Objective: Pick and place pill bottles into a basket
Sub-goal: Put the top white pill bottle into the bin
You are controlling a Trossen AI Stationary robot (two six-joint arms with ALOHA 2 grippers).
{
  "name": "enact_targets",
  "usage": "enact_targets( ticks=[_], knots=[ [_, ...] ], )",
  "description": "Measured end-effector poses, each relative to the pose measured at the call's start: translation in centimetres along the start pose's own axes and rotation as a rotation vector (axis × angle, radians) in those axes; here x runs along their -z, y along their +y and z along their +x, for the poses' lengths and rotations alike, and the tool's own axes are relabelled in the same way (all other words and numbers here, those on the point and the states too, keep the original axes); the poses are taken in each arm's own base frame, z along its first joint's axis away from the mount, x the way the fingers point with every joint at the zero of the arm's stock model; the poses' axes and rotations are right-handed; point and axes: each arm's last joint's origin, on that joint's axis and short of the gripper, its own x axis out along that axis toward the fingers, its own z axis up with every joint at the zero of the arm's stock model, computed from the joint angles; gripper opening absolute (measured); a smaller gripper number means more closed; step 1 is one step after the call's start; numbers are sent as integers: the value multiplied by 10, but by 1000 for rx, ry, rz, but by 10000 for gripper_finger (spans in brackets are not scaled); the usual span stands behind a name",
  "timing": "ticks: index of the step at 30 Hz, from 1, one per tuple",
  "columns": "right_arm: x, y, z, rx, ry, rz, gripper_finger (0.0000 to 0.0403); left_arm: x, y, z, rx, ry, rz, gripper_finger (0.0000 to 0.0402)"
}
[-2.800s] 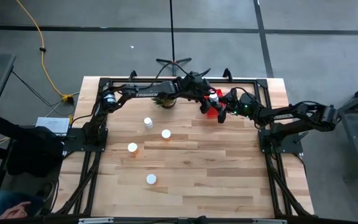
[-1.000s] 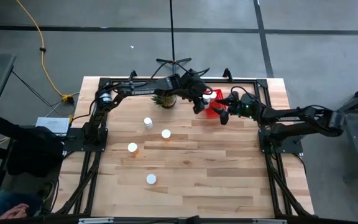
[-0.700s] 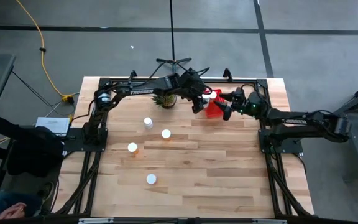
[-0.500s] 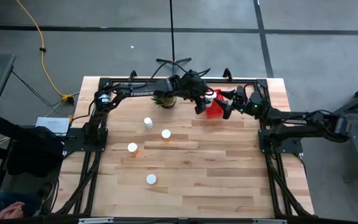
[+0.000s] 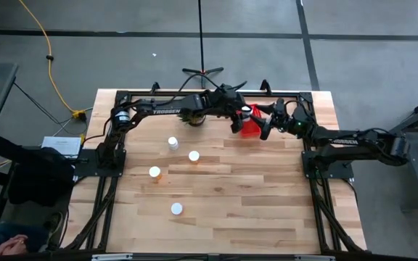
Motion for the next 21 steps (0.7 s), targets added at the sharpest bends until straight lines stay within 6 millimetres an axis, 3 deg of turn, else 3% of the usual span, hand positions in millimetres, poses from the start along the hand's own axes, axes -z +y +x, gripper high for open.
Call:
enact_targets(
  ticks=[21],
  knots=[
    [1,0,0,-15,20,-42,243,-3,-20,9,12,-91,-3,216]
  ],
)
